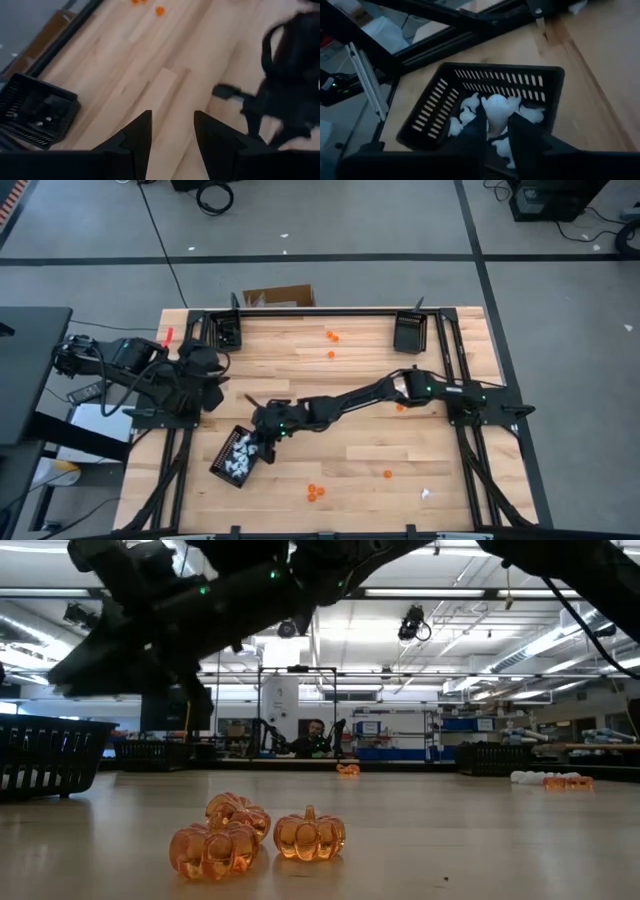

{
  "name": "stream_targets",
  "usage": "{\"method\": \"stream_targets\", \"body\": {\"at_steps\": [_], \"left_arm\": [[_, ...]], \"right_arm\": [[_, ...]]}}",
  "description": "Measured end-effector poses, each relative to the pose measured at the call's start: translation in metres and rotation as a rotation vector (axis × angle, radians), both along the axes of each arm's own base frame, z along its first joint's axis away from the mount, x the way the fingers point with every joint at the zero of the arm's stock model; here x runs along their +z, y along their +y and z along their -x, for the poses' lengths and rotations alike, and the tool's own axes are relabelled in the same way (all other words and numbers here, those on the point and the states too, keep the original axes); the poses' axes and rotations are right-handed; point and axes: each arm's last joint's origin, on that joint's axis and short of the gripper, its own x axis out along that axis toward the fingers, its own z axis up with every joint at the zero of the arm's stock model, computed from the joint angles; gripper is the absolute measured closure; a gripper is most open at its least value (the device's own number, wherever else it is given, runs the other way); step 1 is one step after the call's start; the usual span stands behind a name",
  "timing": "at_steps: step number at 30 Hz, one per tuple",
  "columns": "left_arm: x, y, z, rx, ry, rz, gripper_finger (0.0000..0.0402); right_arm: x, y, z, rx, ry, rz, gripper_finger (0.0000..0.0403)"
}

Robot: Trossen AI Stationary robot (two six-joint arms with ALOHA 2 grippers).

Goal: Sort Halloween decoration
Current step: Put the white ghost toy into the bottom black basket

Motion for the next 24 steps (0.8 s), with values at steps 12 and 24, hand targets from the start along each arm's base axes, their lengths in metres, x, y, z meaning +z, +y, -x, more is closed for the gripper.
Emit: {"method": "stream_targets", "body": {"at_steps": [12, 24], "left_arm": [[0.003, -0.001, -0.004, 0.002, -0.049, -0.008, 0.0246], [-0.004, -0.009, -0.036, -0.053, -0.303, 0.003, 0.0246]], "right_arm": [[0.026, 0.002, 0.017, -0.154, 0.153, 0.034, 0.018], [0.076, 0.041, 0.126, -0.333, 0.641, 0.307, 0.02]]}}
